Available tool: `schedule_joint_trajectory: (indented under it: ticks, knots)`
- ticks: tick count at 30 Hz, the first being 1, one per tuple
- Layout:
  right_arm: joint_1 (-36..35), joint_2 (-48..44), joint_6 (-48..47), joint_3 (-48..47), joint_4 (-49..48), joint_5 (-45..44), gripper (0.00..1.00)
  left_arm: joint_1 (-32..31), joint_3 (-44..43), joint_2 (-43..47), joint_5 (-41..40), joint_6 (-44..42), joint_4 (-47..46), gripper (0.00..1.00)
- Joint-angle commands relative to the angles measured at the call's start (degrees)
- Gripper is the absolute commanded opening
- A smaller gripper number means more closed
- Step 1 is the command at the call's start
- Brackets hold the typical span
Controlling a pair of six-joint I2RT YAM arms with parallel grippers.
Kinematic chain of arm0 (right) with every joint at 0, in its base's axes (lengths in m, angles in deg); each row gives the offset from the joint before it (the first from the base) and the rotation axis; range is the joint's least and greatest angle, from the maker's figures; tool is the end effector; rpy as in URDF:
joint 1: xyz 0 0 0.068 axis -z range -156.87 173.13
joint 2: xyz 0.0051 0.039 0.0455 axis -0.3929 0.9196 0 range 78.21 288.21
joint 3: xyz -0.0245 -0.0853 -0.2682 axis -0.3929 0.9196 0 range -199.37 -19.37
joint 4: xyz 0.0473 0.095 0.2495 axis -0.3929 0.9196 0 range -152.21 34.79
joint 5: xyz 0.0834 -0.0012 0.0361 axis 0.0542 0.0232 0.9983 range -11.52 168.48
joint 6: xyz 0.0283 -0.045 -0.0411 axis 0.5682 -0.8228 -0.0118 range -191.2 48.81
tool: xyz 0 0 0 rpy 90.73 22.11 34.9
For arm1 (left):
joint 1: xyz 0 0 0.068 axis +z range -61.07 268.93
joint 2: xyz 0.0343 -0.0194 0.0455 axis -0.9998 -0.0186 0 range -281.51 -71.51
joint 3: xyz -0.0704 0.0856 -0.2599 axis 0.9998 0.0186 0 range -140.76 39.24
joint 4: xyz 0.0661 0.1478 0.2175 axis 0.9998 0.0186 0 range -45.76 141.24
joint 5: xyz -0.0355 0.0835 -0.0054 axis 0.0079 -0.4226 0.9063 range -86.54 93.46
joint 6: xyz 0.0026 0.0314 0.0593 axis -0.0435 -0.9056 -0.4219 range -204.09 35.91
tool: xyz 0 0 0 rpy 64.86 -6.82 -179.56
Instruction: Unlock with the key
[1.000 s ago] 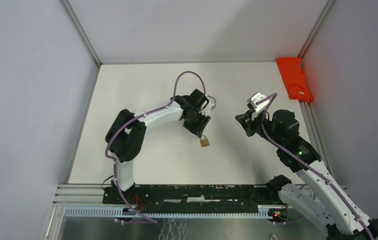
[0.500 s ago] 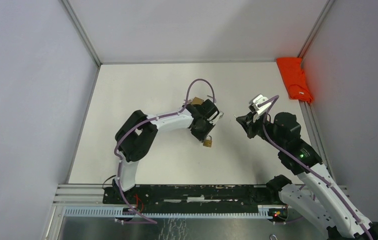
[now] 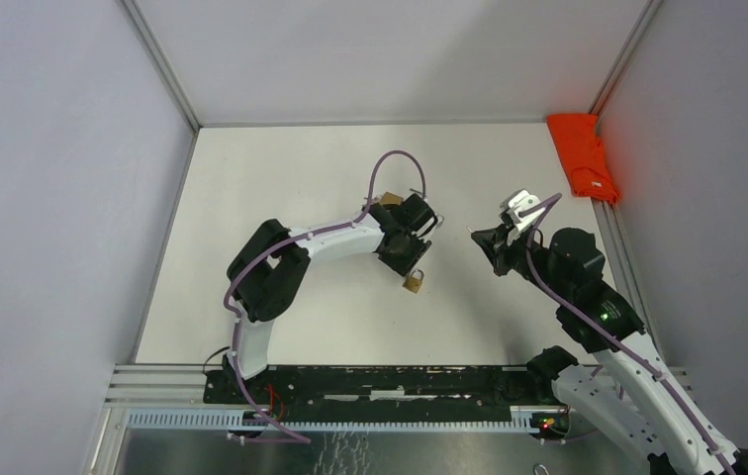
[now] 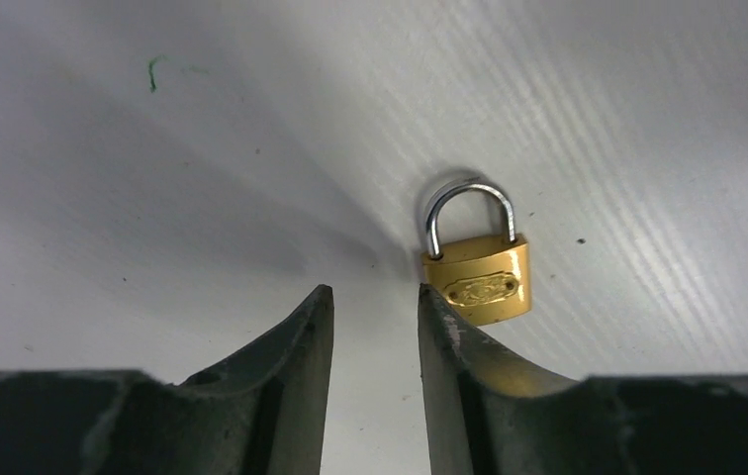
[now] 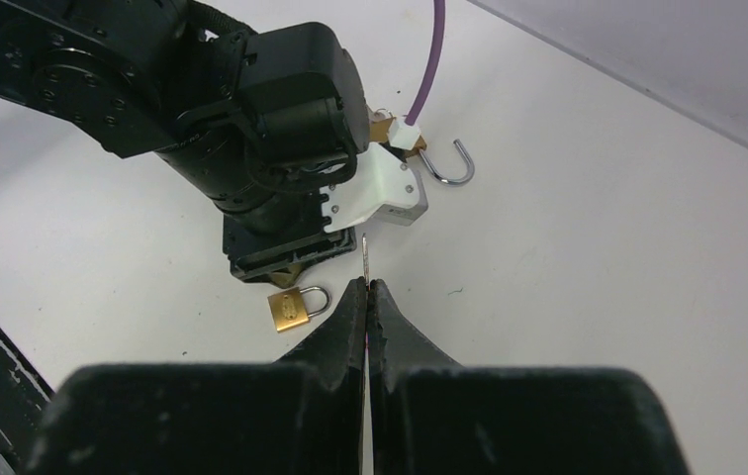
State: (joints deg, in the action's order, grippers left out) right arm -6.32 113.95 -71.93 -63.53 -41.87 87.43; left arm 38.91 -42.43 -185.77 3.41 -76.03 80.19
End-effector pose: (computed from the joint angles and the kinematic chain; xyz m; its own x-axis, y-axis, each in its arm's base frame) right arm 0.1401 0.0887 0.3440 -0.1721 -0.1117 -0.9787 -0.6204 0.7840 0.0196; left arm 0.2742 -0.3270 0.1577 -0.6994 0.6161 -0.3625 0.6748 0.7363 -0.0506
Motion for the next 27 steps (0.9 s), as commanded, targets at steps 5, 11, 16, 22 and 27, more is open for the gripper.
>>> schedule_joint_trajectory:
  ticks: [5,11,16,22,27]
  knots:
    - [0.2,-1.1,0.6,-1.2,0.1,-0.9,0.0,-0.3,-6.0,-0.9,2.1,0.2,-1.5,0.39]
    - [0.2,-1.6,0.6,-1.2,-0.4,-0.4,0.0,-0.4,-6.6,-2.3,2.6,-0.3,-1.7,0.39]
    - [0.2,-1.8,0.6,-1.2,-0.2,-0.6,0.0,-0.4,-6.7,-4.0,3.0,-0.4,-1.6,0.39]
    - [0.2,-2.3,0.7,-1.6,-0.3,-0.4,0.0,-0.4,-7.5,-6.5,2.6,-0.2,-1.9,0.39]
    - [0.2,-2.6,0.6,-1.9,-0.4,-0.4,0.0,-0.4,-7.9,-7.9,0.2,1.3,-1.0,0.38]
